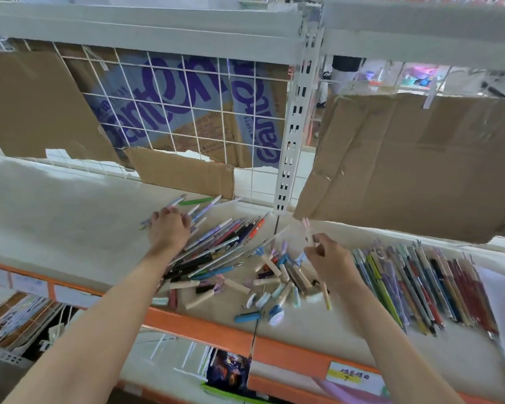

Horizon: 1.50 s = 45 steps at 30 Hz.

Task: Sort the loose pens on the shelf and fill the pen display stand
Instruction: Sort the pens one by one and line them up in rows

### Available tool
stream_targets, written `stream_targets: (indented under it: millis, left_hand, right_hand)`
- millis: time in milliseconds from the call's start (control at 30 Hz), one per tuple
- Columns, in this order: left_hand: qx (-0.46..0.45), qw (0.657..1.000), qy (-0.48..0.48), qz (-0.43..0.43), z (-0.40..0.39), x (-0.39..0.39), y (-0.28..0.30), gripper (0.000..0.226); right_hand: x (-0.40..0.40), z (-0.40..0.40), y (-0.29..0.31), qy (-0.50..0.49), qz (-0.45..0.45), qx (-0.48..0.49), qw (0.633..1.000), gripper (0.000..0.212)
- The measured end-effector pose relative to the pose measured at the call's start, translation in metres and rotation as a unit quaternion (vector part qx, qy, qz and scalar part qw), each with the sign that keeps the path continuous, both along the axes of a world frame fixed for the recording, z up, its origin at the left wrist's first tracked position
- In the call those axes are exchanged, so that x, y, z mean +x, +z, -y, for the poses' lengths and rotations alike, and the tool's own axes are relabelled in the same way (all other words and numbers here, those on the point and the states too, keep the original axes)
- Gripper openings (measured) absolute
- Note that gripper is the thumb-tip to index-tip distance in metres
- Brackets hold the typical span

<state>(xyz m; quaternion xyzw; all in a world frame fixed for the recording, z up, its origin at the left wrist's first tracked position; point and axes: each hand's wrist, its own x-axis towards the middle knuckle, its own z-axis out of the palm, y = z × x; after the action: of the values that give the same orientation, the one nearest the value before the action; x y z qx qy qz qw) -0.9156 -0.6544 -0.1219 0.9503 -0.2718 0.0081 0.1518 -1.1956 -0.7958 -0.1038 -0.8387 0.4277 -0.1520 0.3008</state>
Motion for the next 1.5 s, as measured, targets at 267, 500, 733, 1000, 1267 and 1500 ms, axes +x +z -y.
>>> stream_targets:
  millis: [267,500,733,1000,1267,1500]
  left_hand:
    - [0.002,0.998,-0.043,0.047,0.003,-0.001,-0.012,0.031]
    - [0.023,0.997,-0.063,0.033,0.006,0.0,-0.011,0.026]
    - [0.011,0.994,-0.1,0.037,0.002,-0.009,-0.006,0.019]
    - [-0.128,0.984,-0.12,0.026,-0.03,-0.024,0.012,0.016]
    - [-0.109,0.98,-0.169,-0.005,-0.073,-0.059,0.007,0.012]
    - [-0.105,0.979,-0.174,-0.008,-0.085,-0.071,-0.002,0.012]
  right_hand:
    - [-0.038,0.0,-0.017,-0.036,-0.152,-0.041,0.987,0.021]
    - [-0.044,0.001,-0.014,-0.007,-0.234,-0.088,0.968,0.045]
    - [-0.007,-0.02,-0.006,0.033,-0.068,-0.138,0.988,0.023]
    - [0.041,-0.052,-0.005,0.208,0.054,-0.088,0.973,0.015]
    - [0.062,-0.074,-0.03,0.287,-0.026,-0.114,0.951,0.02]
    - [0.05,-0.056,-0.032,0.283,-0.06,-0.149,0.946,0.017]
